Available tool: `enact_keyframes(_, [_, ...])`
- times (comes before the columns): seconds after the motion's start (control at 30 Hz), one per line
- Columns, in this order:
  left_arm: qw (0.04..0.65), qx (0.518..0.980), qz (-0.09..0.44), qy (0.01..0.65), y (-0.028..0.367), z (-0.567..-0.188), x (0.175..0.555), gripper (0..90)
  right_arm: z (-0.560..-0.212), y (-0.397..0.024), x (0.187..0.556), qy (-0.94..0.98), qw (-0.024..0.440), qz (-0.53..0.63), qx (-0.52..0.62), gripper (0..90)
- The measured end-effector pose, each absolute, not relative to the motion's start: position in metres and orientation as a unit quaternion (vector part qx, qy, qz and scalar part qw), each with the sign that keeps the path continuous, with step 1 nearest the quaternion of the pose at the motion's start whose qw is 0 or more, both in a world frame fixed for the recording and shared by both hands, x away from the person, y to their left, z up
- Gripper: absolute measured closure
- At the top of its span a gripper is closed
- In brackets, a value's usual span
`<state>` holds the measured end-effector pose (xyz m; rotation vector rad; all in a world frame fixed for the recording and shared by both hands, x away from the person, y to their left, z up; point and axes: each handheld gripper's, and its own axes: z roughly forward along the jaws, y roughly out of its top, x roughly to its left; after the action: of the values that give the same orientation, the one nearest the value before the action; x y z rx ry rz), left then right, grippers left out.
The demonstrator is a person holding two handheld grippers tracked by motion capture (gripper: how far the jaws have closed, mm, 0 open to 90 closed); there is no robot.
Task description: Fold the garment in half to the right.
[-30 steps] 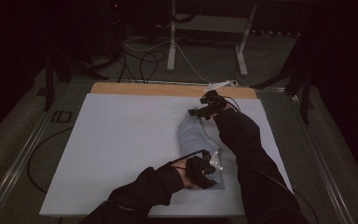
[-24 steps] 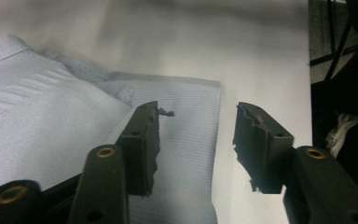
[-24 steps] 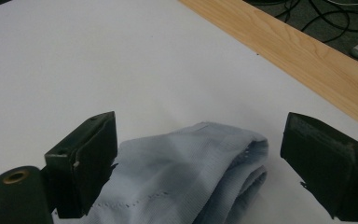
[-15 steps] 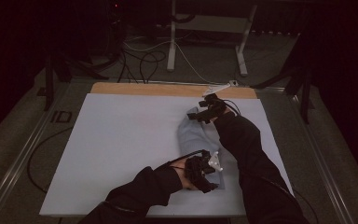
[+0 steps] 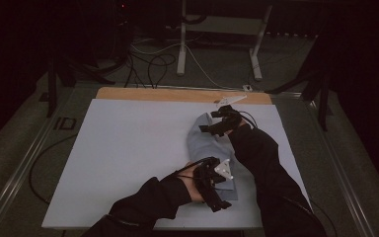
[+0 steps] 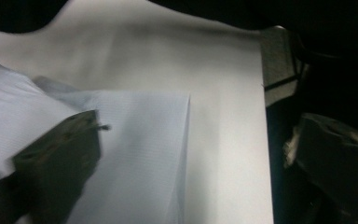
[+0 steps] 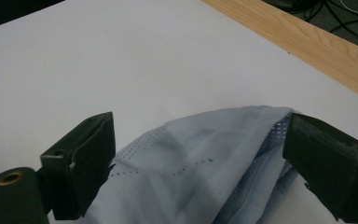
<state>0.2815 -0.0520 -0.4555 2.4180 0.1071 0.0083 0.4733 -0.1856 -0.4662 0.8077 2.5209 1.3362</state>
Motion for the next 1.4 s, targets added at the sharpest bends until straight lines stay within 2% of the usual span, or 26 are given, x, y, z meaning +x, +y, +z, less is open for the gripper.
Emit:
enact_keyframes(0.63, [0.369, 0.927, 0.036, 0.054, -0.018, -0.439, 0.284, 0.6, -0.458, -0.186, 0.45, 0.843, 0.09, 0.465, 0.256, 9.0])
enact_keyframes(1.3, [0.402, 0.904, 0.045, 0.14, 0.068, -0.445, 0.295, 0.6, -0.467, -0.212, 0.386, 0.831, 0.09, 0.482, 0.263, 9.1])
enact_keyframes(1.33, [0.406, 0.901, 0.05, 0.145, 0.073, -0.446, 0.295, 0.6, -0.467, -0.214, 0.382, 0.833, 0.096, 0.48, 0.257, 9.4])
enact_keyframes(1.4, [0.413, 0.895, 0.064, 0.159, 0.083, -0.447, 0.294, 0.6, -0.467, -0.217, 0.372, 0.833, 0.079, 0.483, 0.258, 13.1])
